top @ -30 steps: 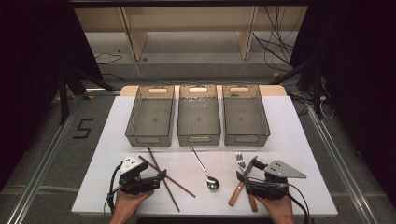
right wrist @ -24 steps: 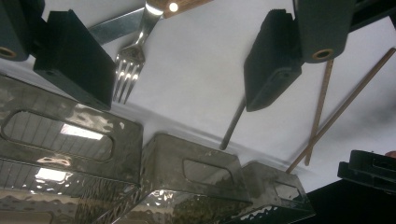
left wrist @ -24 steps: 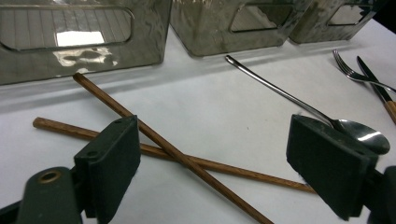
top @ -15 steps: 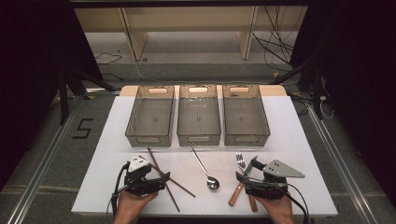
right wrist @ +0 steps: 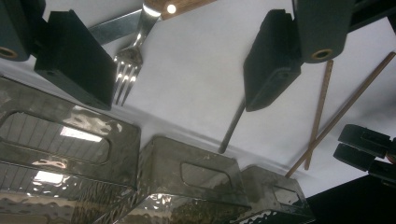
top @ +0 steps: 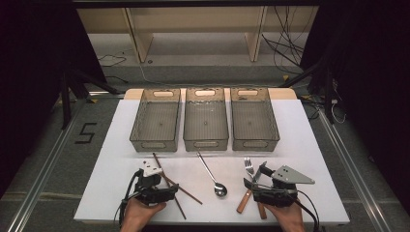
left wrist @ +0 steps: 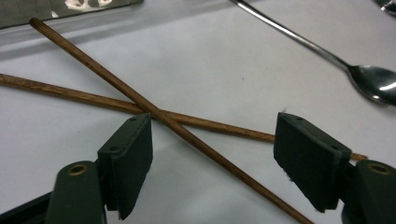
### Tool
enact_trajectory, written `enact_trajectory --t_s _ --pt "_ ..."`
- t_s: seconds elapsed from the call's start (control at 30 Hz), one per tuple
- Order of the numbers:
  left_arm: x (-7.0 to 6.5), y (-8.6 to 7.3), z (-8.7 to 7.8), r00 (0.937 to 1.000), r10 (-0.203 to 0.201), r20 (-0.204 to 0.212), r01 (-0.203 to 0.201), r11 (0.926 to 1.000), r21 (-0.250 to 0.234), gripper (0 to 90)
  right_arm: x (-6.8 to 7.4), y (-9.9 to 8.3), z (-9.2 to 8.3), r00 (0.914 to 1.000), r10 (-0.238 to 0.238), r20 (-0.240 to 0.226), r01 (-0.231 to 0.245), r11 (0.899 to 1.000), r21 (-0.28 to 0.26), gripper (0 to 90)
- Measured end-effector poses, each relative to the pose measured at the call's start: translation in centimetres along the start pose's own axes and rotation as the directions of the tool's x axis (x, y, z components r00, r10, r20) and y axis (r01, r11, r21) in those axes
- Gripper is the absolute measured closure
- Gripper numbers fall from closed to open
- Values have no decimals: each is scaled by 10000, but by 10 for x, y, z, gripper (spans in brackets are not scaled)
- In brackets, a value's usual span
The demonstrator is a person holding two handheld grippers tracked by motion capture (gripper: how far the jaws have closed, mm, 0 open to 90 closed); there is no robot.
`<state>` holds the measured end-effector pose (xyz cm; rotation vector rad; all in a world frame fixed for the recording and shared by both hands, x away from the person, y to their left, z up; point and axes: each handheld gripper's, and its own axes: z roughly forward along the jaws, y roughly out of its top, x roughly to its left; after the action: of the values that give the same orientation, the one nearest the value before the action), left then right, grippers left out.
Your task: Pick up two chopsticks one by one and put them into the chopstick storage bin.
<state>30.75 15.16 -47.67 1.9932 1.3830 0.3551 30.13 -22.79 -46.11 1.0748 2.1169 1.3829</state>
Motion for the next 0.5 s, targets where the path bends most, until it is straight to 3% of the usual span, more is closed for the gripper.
enact_trajectory --t_s 0.5 --pt "3 1 12 9994 -41 -333 60 9985 549 336 0 0 1 10000 29 -45 -28 10000 52 266"
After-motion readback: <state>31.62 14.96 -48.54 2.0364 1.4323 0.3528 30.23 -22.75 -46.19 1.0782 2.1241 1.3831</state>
